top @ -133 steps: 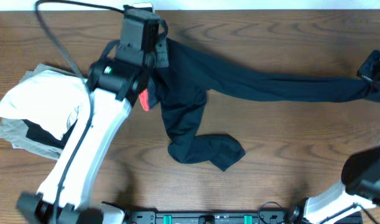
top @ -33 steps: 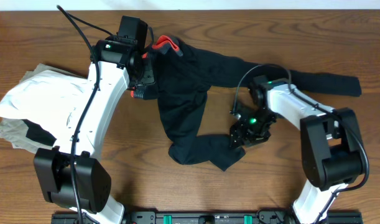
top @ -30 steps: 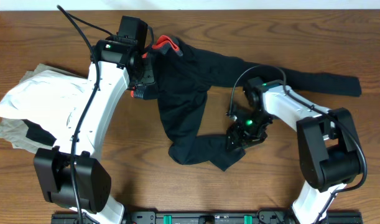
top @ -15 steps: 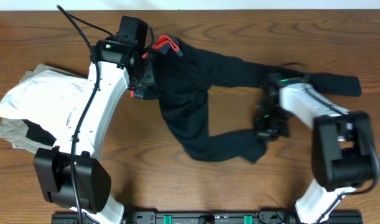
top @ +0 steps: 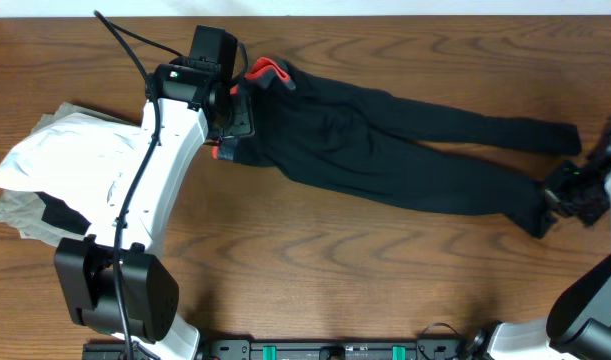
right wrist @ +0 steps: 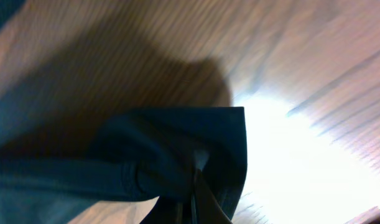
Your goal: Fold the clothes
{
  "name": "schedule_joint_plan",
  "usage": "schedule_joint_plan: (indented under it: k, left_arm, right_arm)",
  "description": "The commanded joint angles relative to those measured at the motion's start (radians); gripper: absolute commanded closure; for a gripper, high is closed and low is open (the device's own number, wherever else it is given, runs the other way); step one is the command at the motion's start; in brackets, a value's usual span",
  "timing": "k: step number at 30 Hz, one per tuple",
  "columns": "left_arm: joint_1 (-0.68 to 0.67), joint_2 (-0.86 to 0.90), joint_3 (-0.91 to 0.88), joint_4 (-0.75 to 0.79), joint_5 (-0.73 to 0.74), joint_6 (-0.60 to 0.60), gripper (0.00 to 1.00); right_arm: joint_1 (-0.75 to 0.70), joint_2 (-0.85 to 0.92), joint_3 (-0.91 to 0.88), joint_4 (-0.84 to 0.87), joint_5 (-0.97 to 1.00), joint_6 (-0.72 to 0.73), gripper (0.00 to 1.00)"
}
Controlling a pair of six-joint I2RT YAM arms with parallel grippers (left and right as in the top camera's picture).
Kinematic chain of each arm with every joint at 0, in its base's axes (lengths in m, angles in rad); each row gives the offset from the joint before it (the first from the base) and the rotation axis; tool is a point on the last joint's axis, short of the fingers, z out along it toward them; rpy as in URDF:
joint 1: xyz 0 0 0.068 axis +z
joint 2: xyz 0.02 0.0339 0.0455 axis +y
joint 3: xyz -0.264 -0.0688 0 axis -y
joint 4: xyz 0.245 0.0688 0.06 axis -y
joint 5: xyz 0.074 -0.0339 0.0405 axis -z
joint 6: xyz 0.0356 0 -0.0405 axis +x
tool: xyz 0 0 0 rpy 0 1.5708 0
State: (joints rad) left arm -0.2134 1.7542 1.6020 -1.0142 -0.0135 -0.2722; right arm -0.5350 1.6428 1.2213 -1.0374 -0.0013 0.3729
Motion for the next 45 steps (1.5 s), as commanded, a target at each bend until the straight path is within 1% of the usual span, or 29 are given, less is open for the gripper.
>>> schedule_joint_plan:
  k: [1,6,9,12,15,18,24,26,29,31,36,42,43,45]
  left_arm:
    - [0.001,0.004,0.009,-0.003,0.029,0.010,0.31]
    - [0.001,0.005,0.002,-0.014,0.029,0.010,0.30]
    - [0.001,0.006,-0.016,-0.023,0.039,0.010,0.30]
    - [0.001,0.006,-0.046,-0.021,0.131,0.010,0.30]
    - [-0.002,0.006,-0.082,0.004,0.149,0.014,0.30]
    - [-0.002,0.006,-0.130,0.079,0.154,0.014,0.37]
    - [-0.024,0.008,-0.260,0.303,0.190,0.014,0.52]
    - [-0.043,0.008,-0.293,0.382,0.190,0.018,0.54]
    - [-0.081,0.008,-0.333,0.492,0.189,0.058,0.54]
    - [-0.102,0.015,-0.348,0.534,0.185,0.063,0.54]
    - [-0.120,0.067,-0.353,0.542,0.179,0.061,0.54]
    - [-0.119,0.179,-0.353,0.523,0.179,0.062,0.54]
    - [-0.119,0.195,-0.353,0.516,0.179,0.061,0.55]
    - [-0.119,0.233,-0.353,0.488,0.179,0.058,0.59]
  right_arm:
    - [-0.046,-0.006,0.035,0.002,0.027,-0.022,0.99]
    - [-0.078,-0.004,0.044,0.031,0.029,-0.021,0.99]
    - [-0.082,-0.001,0.044,0.061,0.091,-0.001,0.99]
    - [-0.082,-0.001,0.044,0.072,0.149,0.023,0.99]
    - [-0.080,-0.001,0.043,0.069,0.129,0.023,0.99]
    - [-0.078,-0.001,0.043,0.070,0.102,0.023,0.99]
    - [-0.066,-0.001,0.043,0.067,0.095,0.022,0.99]
    - [-0.066,-0.001,0.043,0.062,0.095,0.019,0.99]
    - [-0.066,-0.001,0.043,0.059,0.095,0.018,0.99]
    - [-0.066,-0.001,0.043,0.059,0.095,0.018,0.99]
    - [-0.066,-0.001,0.043,0.059,0.094,0.019,0.99]
    - [-0.066,-0.001,0.043,0.062,0.082,0.019,0.99]
    - [-0.066,-0.001,0.043,0.062,0.082,0.019,0.99]
    - [-0.066,-0.001,0.043,0.062,0.082,0.019,0.99]
